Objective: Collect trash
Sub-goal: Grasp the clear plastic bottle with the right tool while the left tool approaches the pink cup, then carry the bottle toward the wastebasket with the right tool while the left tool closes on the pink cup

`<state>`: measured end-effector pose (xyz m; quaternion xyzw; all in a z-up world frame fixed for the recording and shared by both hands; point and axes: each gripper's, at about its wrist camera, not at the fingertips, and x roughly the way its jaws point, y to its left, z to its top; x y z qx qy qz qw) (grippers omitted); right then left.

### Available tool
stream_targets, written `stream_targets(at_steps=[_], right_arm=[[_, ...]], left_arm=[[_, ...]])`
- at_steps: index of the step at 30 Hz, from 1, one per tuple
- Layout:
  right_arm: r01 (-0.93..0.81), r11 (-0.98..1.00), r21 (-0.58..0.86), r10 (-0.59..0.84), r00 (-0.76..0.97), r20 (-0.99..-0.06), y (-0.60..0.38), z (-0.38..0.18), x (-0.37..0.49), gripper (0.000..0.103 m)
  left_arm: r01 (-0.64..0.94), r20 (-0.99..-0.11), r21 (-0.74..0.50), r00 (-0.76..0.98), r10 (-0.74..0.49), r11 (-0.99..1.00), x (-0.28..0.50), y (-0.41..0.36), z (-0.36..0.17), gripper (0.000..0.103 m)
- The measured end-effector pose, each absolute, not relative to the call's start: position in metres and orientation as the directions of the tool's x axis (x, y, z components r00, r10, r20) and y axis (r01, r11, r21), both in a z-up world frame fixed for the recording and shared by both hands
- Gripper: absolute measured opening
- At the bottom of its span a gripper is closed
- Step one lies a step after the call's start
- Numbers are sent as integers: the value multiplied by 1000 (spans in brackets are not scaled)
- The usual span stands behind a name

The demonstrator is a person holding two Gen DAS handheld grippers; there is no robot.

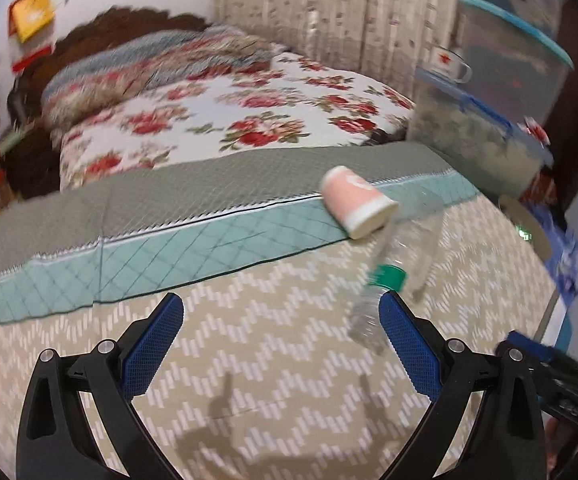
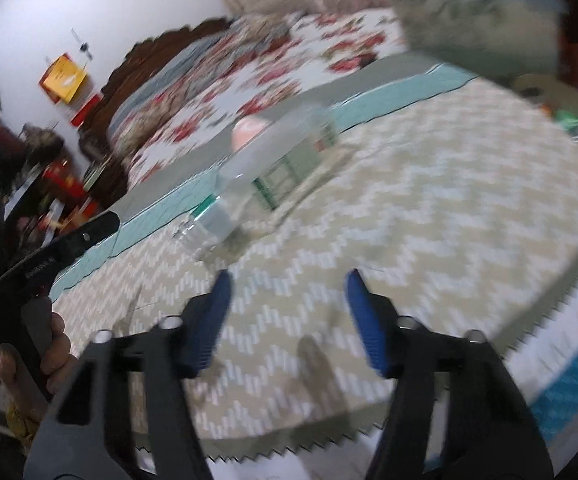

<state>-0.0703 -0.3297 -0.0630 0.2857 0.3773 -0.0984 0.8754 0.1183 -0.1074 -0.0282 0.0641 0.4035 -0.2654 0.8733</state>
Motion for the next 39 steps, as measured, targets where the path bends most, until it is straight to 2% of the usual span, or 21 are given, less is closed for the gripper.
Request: stream_targets(at_steps=[2,3,4,5,9,13,14,15,16,18,23,25,29,31,34,39], right_arm=[[387,799,460,79,692,-718,-335,-69,-53,58],[392,779,490,103,690,-716,-339,-73,-43,63],[396,755,523,133,689,-713,-342,-77,-34,78],[405,719,565,170,686,-708,-345,-84,-22,84],[402,635,660,293,665,-687,-331,-104,21,86],[447,661,603,192,675,-712,-312,-107,50,92],[469,676,568,144,672,-726,-309,-106,56,89],[481,698,530,106,663,-741,-307,-105,60,76],[486,707,514,89,660,-746,-307,-105,61,52],[463,651,601,164,688,-707,-317,-111,52,45],[464,667,583,96,722,-685,-344,-105,-4,44],[489,669,559,47,723,-689,-359,-103,-29,44],[517,690,507,-45,729,-683,-385,-94,-71,44],[524,700,485,-80,733,-676,-398,-89,-87,44],[530,698,481,-95,735,-672,-418,-87,-99,44],[523,677,517,-74,748,-660,-444,-89,-105,43]], left_arm=[[500,-746,-117,526,-408,858,126,-103,-31,94],[500,-748,-132,516,-417,856,128,-102,-31,94],[502,-749,-146,507,-426,853,129,-102,-32,94],[500,-751,-159,498,-433,851,131,-103,-33,94],[481,-754,-159,505,-420,862,139,-106,-30,94],[428,-748,-164,534,-395,889,158,-101,-15,94],[417,-748,-165,537,-389,894,163,-101,-11,94],[410,-750,-162,540,-382,898,168,-103,-9,94],[407,-752,-159,540,-378,899,172,-107,-7,94],[416,-760,-142,536,-368,898,181,-121,-4,94],[488,-823,-91,453,-341,868,209,-192,-23,94],[487,-848,-49,441,-294,872,224,-221,-35,94],[469,-823,92,532,-198,878,257,-266,-43,94],[491,-818,118,540,-195,863,274,-279,-45,94],[562,-833,83,493,-253,823,299,-287,-51,94],[676,-876,-77,305,-373,733,311,-282,-80,91]])
